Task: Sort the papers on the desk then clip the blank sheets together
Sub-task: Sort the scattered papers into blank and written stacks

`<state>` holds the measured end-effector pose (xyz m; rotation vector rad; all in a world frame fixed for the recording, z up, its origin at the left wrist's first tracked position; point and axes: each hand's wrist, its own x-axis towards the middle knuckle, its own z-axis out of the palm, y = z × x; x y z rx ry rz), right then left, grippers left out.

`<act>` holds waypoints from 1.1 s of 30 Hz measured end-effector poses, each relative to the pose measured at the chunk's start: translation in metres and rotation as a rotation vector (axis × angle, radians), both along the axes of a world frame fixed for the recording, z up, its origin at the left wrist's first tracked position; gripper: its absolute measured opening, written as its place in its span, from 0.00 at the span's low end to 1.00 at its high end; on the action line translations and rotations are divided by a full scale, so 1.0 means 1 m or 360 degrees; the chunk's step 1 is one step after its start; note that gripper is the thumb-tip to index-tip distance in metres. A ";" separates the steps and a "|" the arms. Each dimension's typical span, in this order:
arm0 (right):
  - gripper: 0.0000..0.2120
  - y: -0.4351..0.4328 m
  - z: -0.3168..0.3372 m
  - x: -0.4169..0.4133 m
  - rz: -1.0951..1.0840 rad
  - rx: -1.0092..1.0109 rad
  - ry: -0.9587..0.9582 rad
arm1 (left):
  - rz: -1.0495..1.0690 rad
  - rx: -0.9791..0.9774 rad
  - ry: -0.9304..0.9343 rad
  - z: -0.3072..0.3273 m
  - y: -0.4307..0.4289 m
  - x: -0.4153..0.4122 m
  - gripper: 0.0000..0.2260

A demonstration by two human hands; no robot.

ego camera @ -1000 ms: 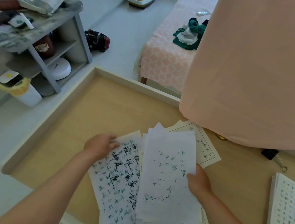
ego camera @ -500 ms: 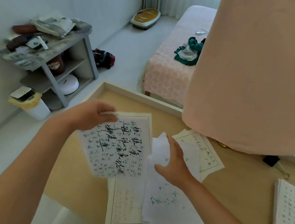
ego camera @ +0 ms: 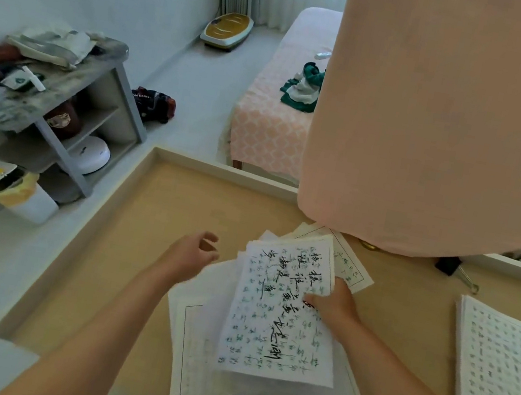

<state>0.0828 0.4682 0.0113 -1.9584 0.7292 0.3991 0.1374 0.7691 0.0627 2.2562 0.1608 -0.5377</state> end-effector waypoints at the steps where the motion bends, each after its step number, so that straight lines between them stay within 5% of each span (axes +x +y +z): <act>1: 0.28 -0.009 -0.009 -0.005 -0.0034 -0.0057 0.0027 | -0.0058 0.0036 0.0100 -0.021 -0.012 -0.009 0.19; 5: 0.28 -0.024 -0.030 -0.022 -0.0186 -0.0289 0.0097 | -0.0197 0.0353 0.0293 -0.081 -0.052 -0.039 0.30; 8: 0.31 -0.014 -0.040 -0.024 -0.0166 -0.0475 0.0225 | -0.0240 0.0526 0.0211 -0.095 -0.073 -0.047 0.26; 13: 0.37 0.010 -0.042 -0.017 -0.0451 -0.0227 0.0462 | -0.0039 0.0407 0.0257 -0.105 -0.083 -0.045 0.37; 17: 0.26 0.012 -0.045 -0.016 -0.0375 -0.0135 0.0577 | 0.0301 0.0062 0.0387 -0.108 -0.075 -0.037 0.29; 19: 0.25 0.010 -0.043 -0.017 -0.0275 -0.0073 0.0616 | 0.0268 0.0132 0.0349 -0.110 -0.071 -0.037 0.20; 27: 0.14 -0.011 -0.036 -0.019 -0.0199 0.0187 0.0128 | 0.0026 0.0269 -0.0003 -0.102 -0.075 -0.033 0.16; 33: 0.18 -0.078 -0.047 -0.022 -0.0764 0.0340 0.0107 | -0.0146 0.0406 -0.0216 -0.096 -0.094 0.010 0.20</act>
